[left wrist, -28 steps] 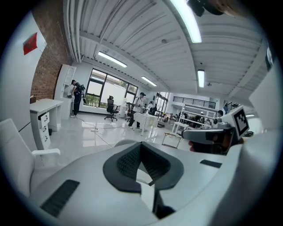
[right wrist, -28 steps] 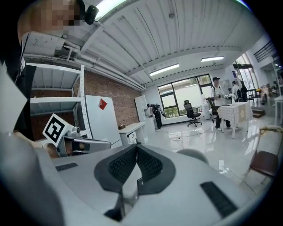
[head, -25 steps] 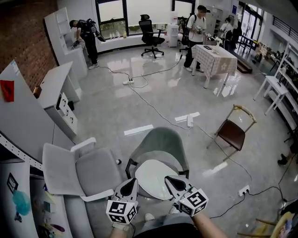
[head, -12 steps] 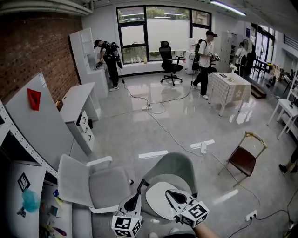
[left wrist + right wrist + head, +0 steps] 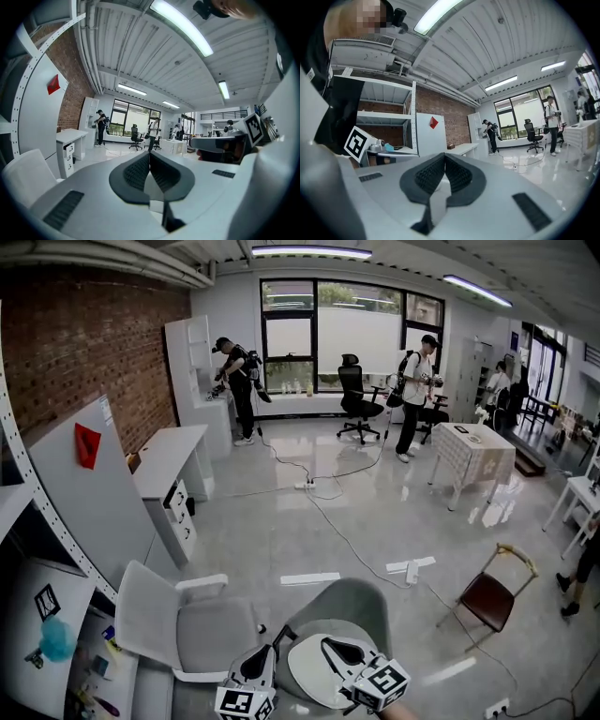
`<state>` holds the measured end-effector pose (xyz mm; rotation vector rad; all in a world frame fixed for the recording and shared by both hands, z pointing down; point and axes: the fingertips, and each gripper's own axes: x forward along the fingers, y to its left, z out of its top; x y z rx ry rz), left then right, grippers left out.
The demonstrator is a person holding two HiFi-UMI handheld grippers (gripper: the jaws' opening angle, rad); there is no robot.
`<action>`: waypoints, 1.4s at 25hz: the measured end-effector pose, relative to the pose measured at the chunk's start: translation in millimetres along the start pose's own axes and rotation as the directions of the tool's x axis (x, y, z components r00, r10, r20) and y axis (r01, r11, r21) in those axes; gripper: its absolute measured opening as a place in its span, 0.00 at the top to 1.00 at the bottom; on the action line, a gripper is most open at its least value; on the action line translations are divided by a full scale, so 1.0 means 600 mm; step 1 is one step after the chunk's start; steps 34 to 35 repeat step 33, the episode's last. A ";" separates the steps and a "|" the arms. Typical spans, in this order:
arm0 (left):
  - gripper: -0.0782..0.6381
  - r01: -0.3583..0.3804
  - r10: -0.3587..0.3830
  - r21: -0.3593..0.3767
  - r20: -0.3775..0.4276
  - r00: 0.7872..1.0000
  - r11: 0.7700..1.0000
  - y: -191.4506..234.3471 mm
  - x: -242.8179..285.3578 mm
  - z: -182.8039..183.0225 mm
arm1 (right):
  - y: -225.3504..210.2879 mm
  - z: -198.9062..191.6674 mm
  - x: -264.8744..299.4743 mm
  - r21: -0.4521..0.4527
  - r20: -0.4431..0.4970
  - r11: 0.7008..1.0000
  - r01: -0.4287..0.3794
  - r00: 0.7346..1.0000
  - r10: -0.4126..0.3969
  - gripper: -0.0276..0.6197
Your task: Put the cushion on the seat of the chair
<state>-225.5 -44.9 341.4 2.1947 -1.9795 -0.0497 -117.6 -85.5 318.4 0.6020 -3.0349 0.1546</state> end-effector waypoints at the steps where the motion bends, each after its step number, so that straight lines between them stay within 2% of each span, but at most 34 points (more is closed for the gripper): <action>1: 0.87 0.000 0.000 0.002 0.006 1.000 1.000 0.001 0.001 0.003 | -0.001 0.001 0.001 -0.002 0.000 1.000 -0.003 1.000 0.003 0.94; 6: 0.87 0.012 -0.012 0.017 0.023 1.000 1.000 -0.006 0.005 0.011 | -0.008 0.007 0.004 -0.009 0.015 1.000 -0.009 1.000 0.010 0.94; 9: 0.87 0.025 -0.026 0.046 0.013 1.000 0.999 -0.015 0.010 0.012 | -0.002 0.007 0.006 -0.062 -0.003 0.998 -0.023 1.000 0.023 0.94; 11: 0.87 0.038 -0.038 0.030 0.010 0.999 0.999 -0.020 0.011 0.013 | 0.003 0.005 0.006 -0.089 -0.010 0.995 -0.033 0.999 0.032 0.94; 14: 0.87 0.067 -0.067 -0.013 0.019 0.998 0.998 -0.027 0.010 0.014 | 0.006 0.004 0.008 -0.080 -0.003 0.996 -0.039 0.999 0.039 0.94; 19: 0.87 0.099 -0.099 0.003 0.015 0.995 0.995 -0.036 0.008 0.014 | 0.005 0.001 0.008 -0.082 -0.013 0.996 -0.043 0.999 0.042 0.94; 23: 0.88 0.112 -0.112 -0.043 0.007 0.994 0.993 -0.037 0.010 0.007 | 0.001 0.000 0.006 -0.067 0.003 0.997 -0.035 0.999 0.036 0.94; 35: 0.88 0.096 -0.096 -0.049 -0.002 0.995 0.994 -0.039 0.013 0.002 | -0.006 -0.004 -0.004 -0.051 0.008 0.998 -0.026 1.000 0.027 0.94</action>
